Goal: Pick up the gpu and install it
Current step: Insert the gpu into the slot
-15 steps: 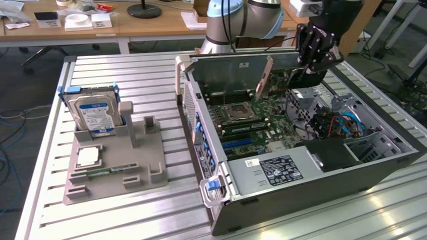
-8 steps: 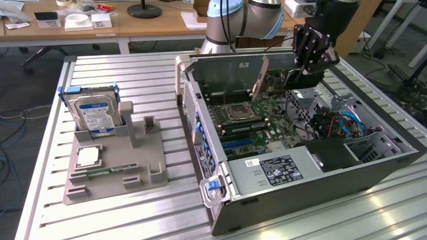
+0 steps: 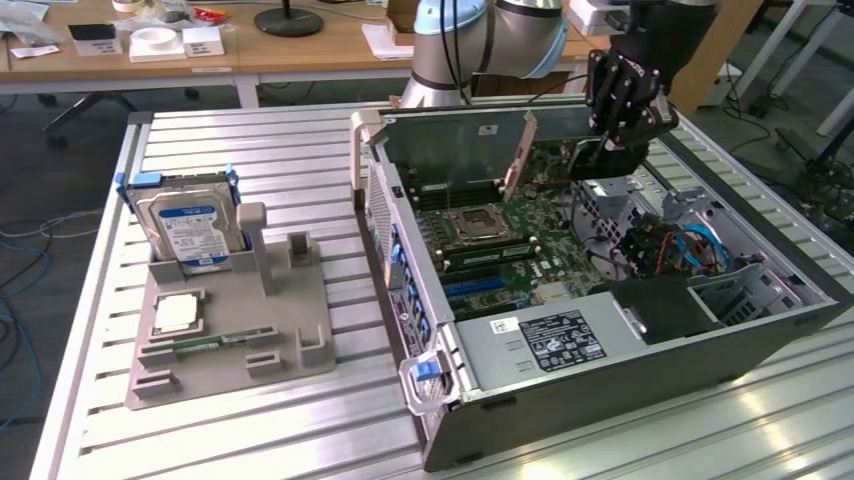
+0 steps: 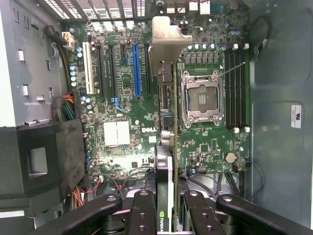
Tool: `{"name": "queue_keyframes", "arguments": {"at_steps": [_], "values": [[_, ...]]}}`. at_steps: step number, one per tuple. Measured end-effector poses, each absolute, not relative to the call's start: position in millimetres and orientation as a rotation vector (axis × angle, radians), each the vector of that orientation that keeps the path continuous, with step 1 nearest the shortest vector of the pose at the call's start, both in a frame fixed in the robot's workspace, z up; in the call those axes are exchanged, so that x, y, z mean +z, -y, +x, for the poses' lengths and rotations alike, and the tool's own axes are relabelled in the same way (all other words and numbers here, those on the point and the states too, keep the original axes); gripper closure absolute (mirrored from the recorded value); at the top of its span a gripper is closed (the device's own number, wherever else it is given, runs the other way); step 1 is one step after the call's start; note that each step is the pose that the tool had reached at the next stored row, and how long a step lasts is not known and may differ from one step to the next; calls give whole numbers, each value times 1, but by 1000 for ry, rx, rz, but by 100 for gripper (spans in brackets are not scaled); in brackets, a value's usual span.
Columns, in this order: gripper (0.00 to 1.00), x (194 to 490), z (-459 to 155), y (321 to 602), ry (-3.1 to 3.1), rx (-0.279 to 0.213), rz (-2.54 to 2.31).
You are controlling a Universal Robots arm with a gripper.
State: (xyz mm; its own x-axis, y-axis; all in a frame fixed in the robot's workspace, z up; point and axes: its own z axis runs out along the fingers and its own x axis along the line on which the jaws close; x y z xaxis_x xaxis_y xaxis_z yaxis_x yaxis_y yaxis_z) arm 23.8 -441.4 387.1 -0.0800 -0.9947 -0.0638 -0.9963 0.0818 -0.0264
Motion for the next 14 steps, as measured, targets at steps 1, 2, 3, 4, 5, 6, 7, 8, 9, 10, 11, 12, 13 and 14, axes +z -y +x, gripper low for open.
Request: {"name": "queue_keyframes", "arguments": {"at_steps": [1, 2, 3, 4, 5, 6, 7, 8, 9, 10, 11, 12, 13, 14], "values": [[73, 387, 24, 441, -2262, 37, -2085], [73, 387, 24, 441, -2262, 37, -2085], [73, 387, 24, 441, -2262, 37, -2085], [73, 387, 24, 441, -2262, 37, -2085], [73, 387, 24, 441, -2262, 37, -2085], [73, 386, 24, 441, -2262, 37, -2085], [73, 385, 24, 441, -2262, 37, -2085], [73, 384, 24, 441, -2262, 37, -2085], [73, 383, 24, 441, -2262, 37, -2085], [73, 382, 23, 441, -2262, 37, -2085], [73, 380, 23, 441, -2262, 37, -2085], [73, 379, 23, 441, -2262, 37, -2085], [73, 378, 23, 441, -2262, 37, -2085], [73, 377, 22, 441, -2262, 37, -2085]]}}
